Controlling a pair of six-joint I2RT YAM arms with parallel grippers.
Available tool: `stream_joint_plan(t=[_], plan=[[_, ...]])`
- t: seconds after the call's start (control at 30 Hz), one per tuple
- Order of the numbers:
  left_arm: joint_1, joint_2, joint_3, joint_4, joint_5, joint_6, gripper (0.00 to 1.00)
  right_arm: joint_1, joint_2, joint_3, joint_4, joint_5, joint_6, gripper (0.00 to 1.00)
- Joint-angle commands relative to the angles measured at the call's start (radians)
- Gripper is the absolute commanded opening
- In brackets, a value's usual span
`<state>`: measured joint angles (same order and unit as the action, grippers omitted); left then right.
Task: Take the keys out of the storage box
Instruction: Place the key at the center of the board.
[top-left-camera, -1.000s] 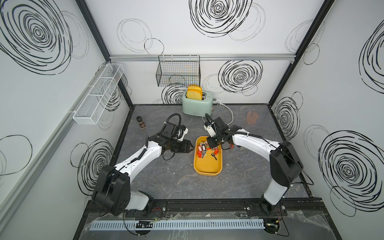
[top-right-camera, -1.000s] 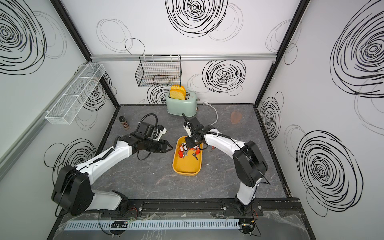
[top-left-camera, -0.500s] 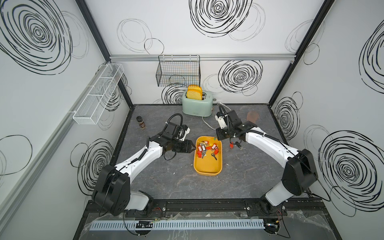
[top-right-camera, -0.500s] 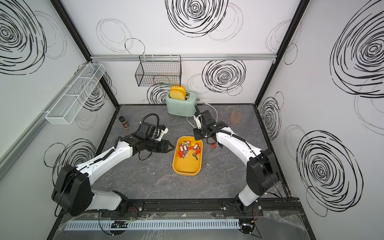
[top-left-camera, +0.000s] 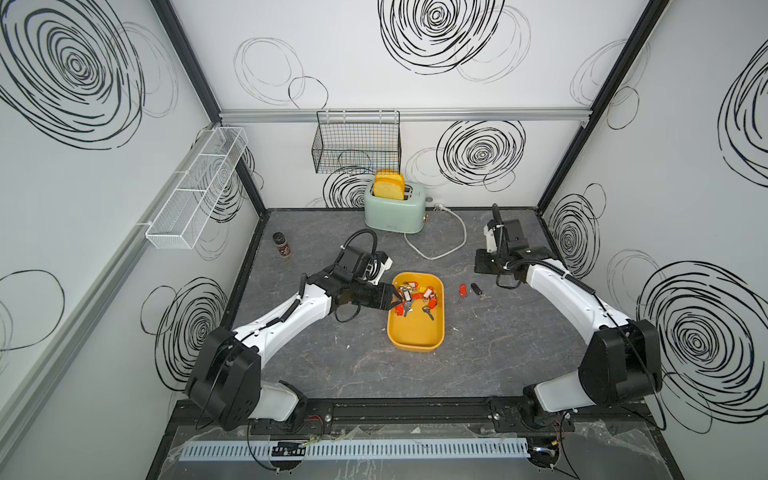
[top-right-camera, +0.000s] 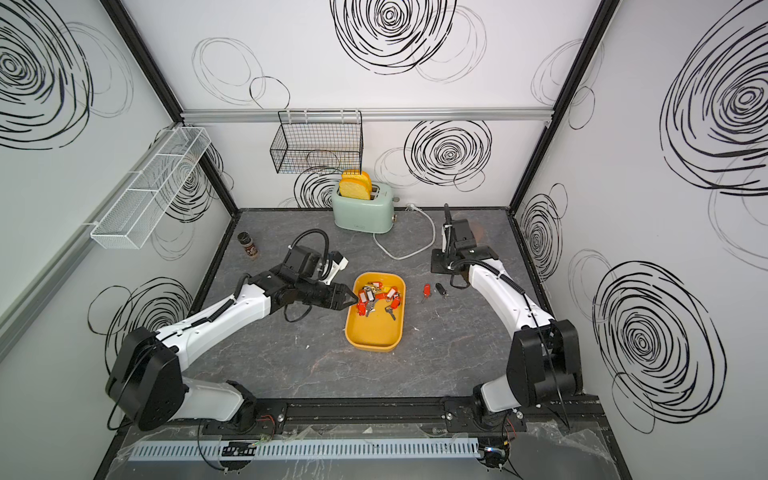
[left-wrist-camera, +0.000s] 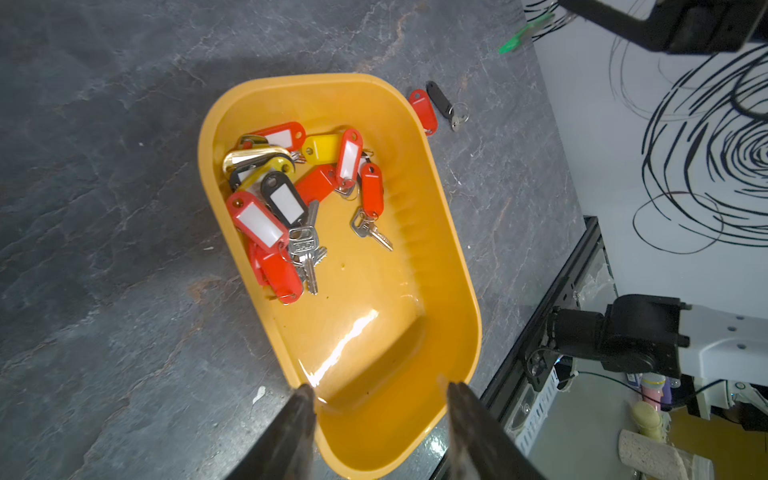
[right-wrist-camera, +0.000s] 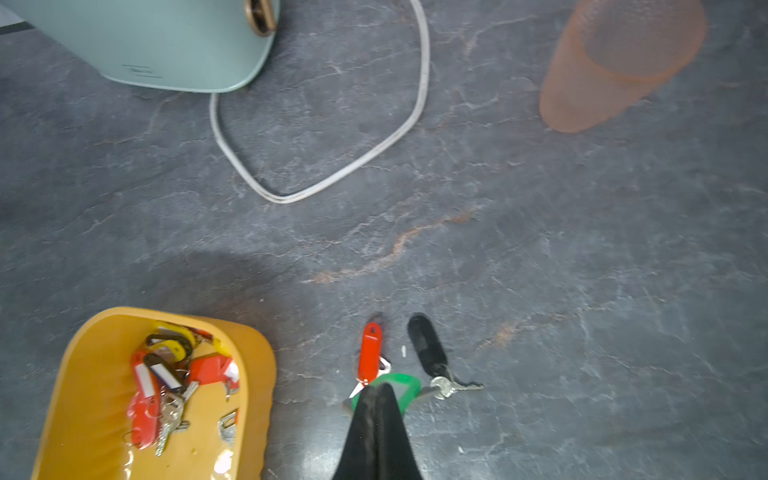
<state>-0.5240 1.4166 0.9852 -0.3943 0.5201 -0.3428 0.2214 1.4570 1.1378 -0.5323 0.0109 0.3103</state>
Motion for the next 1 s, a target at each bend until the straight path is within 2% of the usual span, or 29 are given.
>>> stream_joint_plan(t=[0.0, 0.33, 0.6, 0.97], plan=[[-0.027, 0.021, 0.044, 0.02, 0.012, 0.036, 0.56, -0.058, -0.029, -0.031, -0.005, 0.025, 0.039, 0.0], [-0.046, 0.03, 0.058, 0.005, -0.005, 0.046, 0.56, -0.179, 0.009, -0.108, 0.052, 0.094, 0.094, 0.0], [-0.045, 0.028, 0.053, -0.006, -0.018, 0.053, 0.56, -0.206, 0.08, -0.151, 0.102, 0.137, 0.119, 0.0], [-0.039, 0.035, 0.053, -0.006, -0.038, 0.056, 0.56, -0.221, 0.156, -0.179, 0.144, 0.136, 0.124, 0.0]])
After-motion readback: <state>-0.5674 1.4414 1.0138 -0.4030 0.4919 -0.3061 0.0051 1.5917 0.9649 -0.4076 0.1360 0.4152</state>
